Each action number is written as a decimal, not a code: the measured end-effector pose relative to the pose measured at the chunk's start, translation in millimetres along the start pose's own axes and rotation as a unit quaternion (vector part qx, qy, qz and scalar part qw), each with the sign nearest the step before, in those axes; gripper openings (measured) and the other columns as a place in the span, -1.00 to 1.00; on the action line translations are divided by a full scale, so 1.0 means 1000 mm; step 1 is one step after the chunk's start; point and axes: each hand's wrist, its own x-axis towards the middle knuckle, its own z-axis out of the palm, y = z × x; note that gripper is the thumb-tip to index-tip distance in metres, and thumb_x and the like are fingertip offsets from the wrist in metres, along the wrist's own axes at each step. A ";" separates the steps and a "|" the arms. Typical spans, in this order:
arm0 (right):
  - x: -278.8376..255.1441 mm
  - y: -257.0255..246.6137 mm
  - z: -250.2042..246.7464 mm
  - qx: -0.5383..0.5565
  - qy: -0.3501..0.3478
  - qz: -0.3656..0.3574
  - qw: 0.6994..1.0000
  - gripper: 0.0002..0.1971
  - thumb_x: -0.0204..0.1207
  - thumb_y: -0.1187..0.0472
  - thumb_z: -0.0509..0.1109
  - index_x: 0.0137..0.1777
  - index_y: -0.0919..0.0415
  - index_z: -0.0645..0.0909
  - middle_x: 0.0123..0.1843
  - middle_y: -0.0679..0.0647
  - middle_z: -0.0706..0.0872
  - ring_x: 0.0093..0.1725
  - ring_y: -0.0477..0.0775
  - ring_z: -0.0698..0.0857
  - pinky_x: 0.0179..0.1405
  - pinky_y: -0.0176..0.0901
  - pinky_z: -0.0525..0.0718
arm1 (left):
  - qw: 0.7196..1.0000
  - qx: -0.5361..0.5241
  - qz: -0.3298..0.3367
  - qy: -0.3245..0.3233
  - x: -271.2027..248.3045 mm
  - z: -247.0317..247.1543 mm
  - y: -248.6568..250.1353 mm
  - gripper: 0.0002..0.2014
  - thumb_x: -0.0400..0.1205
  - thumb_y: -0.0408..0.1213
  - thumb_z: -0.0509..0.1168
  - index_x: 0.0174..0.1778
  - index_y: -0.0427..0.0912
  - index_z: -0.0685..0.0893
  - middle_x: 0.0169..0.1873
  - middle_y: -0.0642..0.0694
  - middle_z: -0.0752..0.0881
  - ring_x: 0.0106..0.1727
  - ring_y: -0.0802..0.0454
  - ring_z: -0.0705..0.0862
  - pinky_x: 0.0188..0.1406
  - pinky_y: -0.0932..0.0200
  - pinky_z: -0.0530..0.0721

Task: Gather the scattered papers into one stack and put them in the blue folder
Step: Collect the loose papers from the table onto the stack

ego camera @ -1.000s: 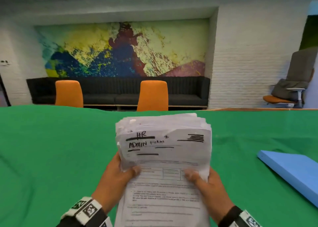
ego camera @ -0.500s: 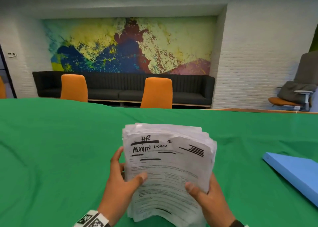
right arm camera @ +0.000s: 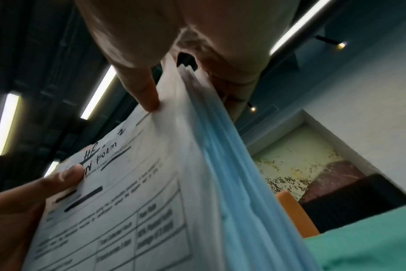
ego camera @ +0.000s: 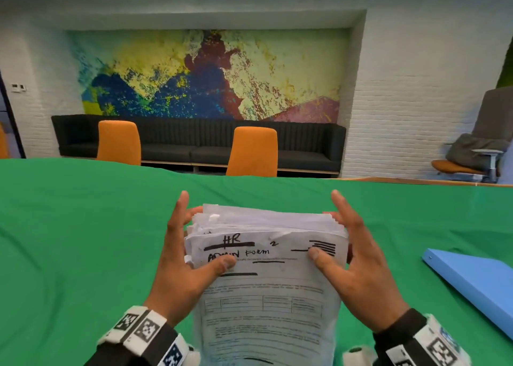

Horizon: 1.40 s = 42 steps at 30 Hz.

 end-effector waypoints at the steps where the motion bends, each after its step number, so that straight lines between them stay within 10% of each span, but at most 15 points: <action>1: 0.002 -0.002 -0.001 -0.045 -0.005 -0.029 0.999 -0.25 0.53 0.12 0.59 0.59 -0.43 0.35 0.29 -0.25 0.63 0.31 -0.31 0.61 0.27 -0.13 0.66 | 1.000 0.019 0.018 -0.016 0.003 -0.003 0.000 0.03 0.23 0.11 0.63 0.58 0.51 0.21 0.45 0.13 0.46 0.38 0.04 0.64 0.19 0.01 0.78; 4: 0.005 -0.005 -0.002 -0.089 -0.004 -0.049 0.995 -0.52 0.50 0.02 0.49 0.43 -0.21 0.56 0.20 -0.18 0.69 0.21 -0.29 0.64 0.19 -0.19 0.67 | 0.995 0.052 0.063 -0.051 0.009 -0.007 0.002 -0.35 0.33 0.27 0.54 0.37 0.31 0.61 0.41 0.02 0.47 0.44 0.05 0.56 0.29 0.05 0.74; 8: 0.005 -0.005 -0.001 -0.088 -0.002 -0.046 0.995 -0.58 0.55 0.04 0.54 0.38 -0.17 0.55 0.19 -0.21 0.67 0.17 -0.32 0.64 0.09 -0.51 0.56 | 0.991 0.079 0.105 -0.028 0.014 -0.007 0.004 -0.54 0.38 0.07 0.55 0.18 0.14 0.65 0.34 -0.06 0.54 0.40 0.00 0.59 0.22 0.33 0.69; 12: 0.004 -0.005 -0.003 -0.093 -0.025 -0.062 0.993 -0.50 0.55 -0.10 0.48 0.48 -0.14 0.54 0.22 -0.21 0.64 0.21 -0.32 0.63 0.15 -0.42 0.60 | 0.995 0.035 0.063 -0.073 0.016 -0.009 0.002 -0.35 0.36 0.02 0.57 0.38 0.27 0.53 0.38 -0.08 0.54 0.32 -0.12 0.67 0.11 0.03 0.81; 16: 0.006 -0.001 -0.006 -0.114 -0.018 -0.075 0.990 -0.57 0.57 -0.01 0.53 0.43 -0.09 0.60 0.19 -0.18 0.65 0.22 -0.32 0.61 0.14 -0.45 0.56 | 0.991 0.047 0.094 -0.080 0.022 -0.008 0.006 -0.55 0.37 0.03 0.56 0.18 0.19 0.67 0.33 -0.06 0.56 0.36 0.01 0.63 0.17 0.40 0.68; 21: 0.007 -0.001 -0.004 -0.105 -0.039 -0.087 0.990 -0.55 0.59 0.04 0.49 0.47 -0.19 0.55 0.26 -0.14 0.61 0.26 -0.24 0.61 0.21 -0.44 0.59 | 0.992 0.042 0.072 -0.091 0.025 -0.007 0.004 -0.36 0.37 0.04 0.57 0.38 0.25 0.54 0.36 0.01 0.57 0.30 -0.06 0.68 0.13 0.06 0.79; 24: 0.008 0.001 -0.005 -0.093 -0.020 -0.092 0.991 -0.60 0.55 0.06 0.51 0.38 -0.15 0.60 0.22 -0.11 0.64 0.23 -0.19 0.65 0.21 -0.28 0.65 | 0.988 0.073 0.085 -0.102 0.028 -0.008 0.006 -0.31 0.39 0.10 0.54 0.48 0.23 0.54 0.26 0.14 0.58 0.29 0.03 0.67 0.19 0.20 0.73; 31: 0.012 0.003 -0.004 -0.111 -0.038 -0.088 0.989 -0.56 0.58 0.09 0.54 0.45 -0.10 0.59 0.18 -0.17 0.63 0.16 -0.30 0.62 0.13 -0.50 0.58 | 0.995 0.044 0.039 -0.077 0.030 -0.007 0.010 -0.48 0.30 0.17 0.58 0.14 0.17 0.65 0.07 0.00 0.67 0.02 -0.05 0.77 -0.15 -0.05 0.84; 38: 0.015 0.003 -0.001 -0.081 -0.018 -0.057 0.995 -0.53 0.55 0.17 0.57 0.38 -0.26 0.59 0.14 -0.15 0.67 0.20 -0.30 0.63 0.17 -0.51 0.57 | 0.981 -0.124 -0.128 -0.078 0.002 -0.002 -0.010 0.16 0.01 0.15 0.72 0.57 0.29 0.33 0.23 0.02 0.77 0.14 0.01 0.83 -0.05 0.12 0.83; 42: 0.011 0.004 0.002 0.048 -0.007 0.022 0.999 -0.17 0.47 0.23 0.64 0.55 -0.47 0.33 0.26 -0.09 0.66 0.15 -0.08 0.76 0.12 -0.25 0.75 | 0.975 -0.107 -0.182 -0.076 -0.012 0.006 -0.030 -0.10 0.17 0.02 0.69 0.41 -0.02 0.48 0.20 -0.11 0.80 0.16 -0.12 0.82 0.07 -0.03 0.82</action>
